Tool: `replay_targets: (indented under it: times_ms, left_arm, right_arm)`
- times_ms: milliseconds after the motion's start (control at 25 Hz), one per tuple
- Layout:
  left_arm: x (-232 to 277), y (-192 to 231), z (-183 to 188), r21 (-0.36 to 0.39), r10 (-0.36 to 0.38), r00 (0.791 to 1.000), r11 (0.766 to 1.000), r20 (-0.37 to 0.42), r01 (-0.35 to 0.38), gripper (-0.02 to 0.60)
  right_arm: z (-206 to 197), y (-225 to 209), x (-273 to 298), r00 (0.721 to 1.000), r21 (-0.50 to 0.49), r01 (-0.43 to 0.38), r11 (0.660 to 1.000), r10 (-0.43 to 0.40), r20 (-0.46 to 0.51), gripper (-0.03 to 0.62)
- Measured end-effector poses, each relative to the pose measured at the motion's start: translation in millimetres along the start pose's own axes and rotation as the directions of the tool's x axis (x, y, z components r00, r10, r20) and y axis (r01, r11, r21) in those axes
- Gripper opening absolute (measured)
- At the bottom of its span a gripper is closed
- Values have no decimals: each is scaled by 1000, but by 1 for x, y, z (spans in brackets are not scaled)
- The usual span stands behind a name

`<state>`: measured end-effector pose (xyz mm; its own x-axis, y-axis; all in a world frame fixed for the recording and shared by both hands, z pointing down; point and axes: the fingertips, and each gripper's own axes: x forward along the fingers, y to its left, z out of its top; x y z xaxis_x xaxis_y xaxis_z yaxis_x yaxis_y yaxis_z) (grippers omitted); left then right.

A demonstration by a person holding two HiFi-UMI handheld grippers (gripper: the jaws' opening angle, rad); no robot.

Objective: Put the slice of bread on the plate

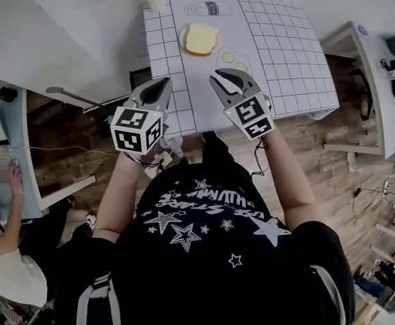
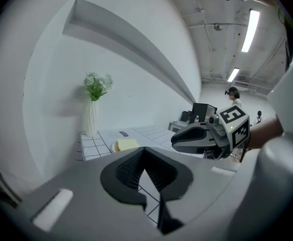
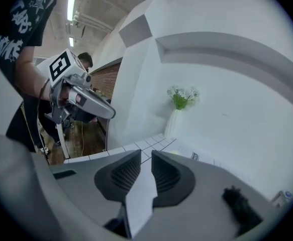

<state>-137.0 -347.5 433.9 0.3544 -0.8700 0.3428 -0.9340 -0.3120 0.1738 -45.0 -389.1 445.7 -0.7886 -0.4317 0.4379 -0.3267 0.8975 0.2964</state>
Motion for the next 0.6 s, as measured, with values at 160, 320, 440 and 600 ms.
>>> replay_targets:
  times_ms: [160, 320, 440, 600]
  left_arm:
    - [-7, -20, -8, 17, -72, 997, 997, -1, 72, 8]
    - [-13, -37, -15, 21, -119, 993, 993, -4, 119, 8]
    - [-17, -48, -19, 33, -142, 990, 989, -7, 142, 8]
    - [-25, -62, -19, 30, -139, 990, 990, 5, 138, 8]
  right_arm:
    - [0, 16, -31, 997, 76, 71, 995, -72, 4, 60]
    - [-2, 33, -56, 995, 170, 97, 981, -101, 15, 49]
    - [0, 39, -72, 991, 194, 121, 973, -129, 28, 38]
    - [1, 44, -91, 989, 212, 126, 969, -140, 49, 26]
